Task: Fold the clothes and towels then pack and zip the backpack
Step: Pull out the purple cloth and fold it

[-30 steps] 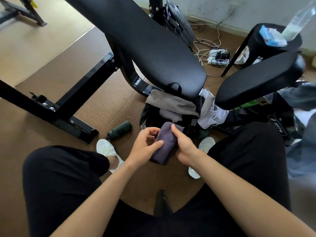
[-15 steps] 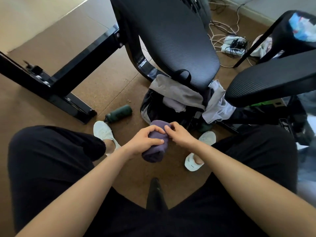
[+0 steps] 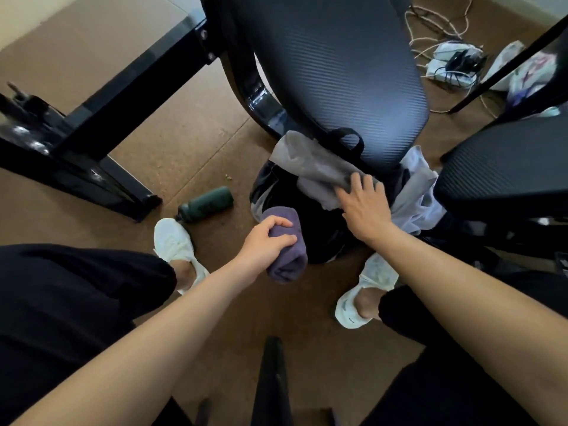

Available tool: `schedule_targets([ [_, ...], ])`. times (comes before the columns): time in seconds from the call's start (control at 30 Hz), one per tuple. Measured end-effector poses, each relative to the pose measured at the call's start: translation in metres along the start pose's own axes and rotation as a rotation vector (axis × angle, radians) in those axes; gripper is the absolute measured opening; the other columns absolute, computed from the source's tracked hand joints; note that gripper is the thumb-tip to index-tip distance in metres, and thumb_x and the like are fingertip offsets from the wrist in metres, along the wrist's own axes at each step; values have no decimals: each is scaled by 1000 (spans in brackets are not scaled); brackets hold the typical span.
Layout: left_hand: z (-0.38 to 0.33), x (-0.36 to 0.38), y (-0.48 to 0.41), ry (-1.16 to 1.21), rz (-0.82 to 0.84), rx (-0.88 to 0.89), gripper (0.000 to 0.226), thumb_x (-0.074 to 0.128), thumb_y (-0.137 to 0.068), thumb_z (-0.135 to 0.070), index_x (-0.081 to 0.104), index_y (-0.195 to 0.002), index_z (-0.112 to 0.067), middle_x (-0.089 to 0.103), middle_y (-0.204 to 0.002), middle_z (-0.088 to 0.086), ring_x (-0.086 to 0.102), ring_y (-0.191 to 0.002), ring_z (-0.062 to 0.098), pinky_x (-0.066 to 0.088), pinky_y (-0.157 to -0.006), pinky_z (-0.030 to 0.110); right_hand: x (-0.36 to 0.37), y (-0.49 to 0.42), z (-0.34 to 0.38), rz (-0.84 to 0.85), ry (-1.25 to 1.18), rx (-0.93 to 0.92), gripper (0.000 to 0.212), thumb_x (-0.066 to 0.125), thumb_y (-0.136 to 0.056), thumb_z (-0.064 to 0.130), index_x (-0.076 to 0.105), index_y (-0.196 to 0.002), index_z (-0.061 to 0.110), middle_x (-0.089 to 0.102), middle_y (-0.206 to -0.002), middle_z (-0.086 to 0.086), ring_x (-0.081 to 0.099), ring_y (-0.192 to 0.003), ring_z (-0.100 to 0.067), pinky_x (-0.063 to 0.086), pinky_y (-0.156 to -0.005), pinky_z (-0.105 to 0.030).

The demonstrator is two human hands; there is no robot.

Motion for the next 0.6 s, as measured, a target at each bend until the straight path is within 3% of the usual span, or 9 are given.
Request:
schedule_targets([
  [0.03,0,3,-8,15,2,-14,23,66,-98,-24,62,-121,-24,61,-110,-1,60,-105,16,51,-86,31,-1,-5,-4,-48,-52,5,35,70,-83,13,61,-117,7,56,-116,-26,59,-98,-44,52,-74,-51],
  [0.1,3,11,-24,54,-10,-44,24,65,-98,-22,62,-122,-23,62,-115,3,61,-107,19,53,-93,36,-1,-14,-15,-133,-196,-12,31,71,-77,-2,62,-107,-1,59,-97,-24,64,-79,-42,51,-53,-44],
  [0.17,3,20,-38,103,-21,-63,27,63,-99,-22,60,-126,-23,60,-116,1,61,-107,18,52,-89,33,-3,-21,-27,-218,-319,-40,34,68,-76,-9,63,-109,-2,58,-95,-23,64,-75,-42,51,-47,-43],
  [0.23,3,27,-52,131,-32,-81,31,62,-99,-24,57,-130,-27,59,-121,-1,60,-111,18,52,-90,33,-9,-26,-37,-324,-431,-52,39,63,-76,-14,65,-113,-1,58,-95,-21,63,-74,-43,55,-52,-45],
  [0.33,3,36,-70,117,-28,-56,40,64,-97,-26,53,-136,-30,58,-128,1,60,-109,15,53,-94,34,-25,-25,-48,-421,-523,-47,35,57,-83,-12,64,-115,-1,55,-96,-18,61,-75,-42,48,-55,-43],
  [0.47,-1,54,-94,58,0,86,65,70,-95,-25,40,-152,-29,52,-138,-4,57,-101,-5,49,-74,9,-46,-20,-61,-471,-647,-44,21,52,-91,0,61,-110,-1,53,-100,-16,57,-80,-40,48,-58,-46],
  [0.5,-2,60,-101,60,-13,115,72,72,-94,-25,35,-156,-28,48,-141,-6,55,-107,-5,47,-78,7,-49,-19,-63,-469,-679,-50,21,53,-91,2,61,-110,0,53,-100,-15,57,-82,-38,48,-61,-48],
  [0.6,-7,79,-120,72,-110,156,95,77,-90,-34,16,-163,-29,31,-160,-3,39,-141,11,39,-101,18,-56,-18,-65,-441,-747,-49,21,55,-91,4,61,-110,2,51,-99,-10,55,-86,-31,49,-68,-49],
])
Point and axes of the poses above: each hand's wrist, its own y-axis away from the middle knuckle, its own x-axis out of the palm, z = x × y, the point moved 1 cm from there along -y, towards the middle knuckle
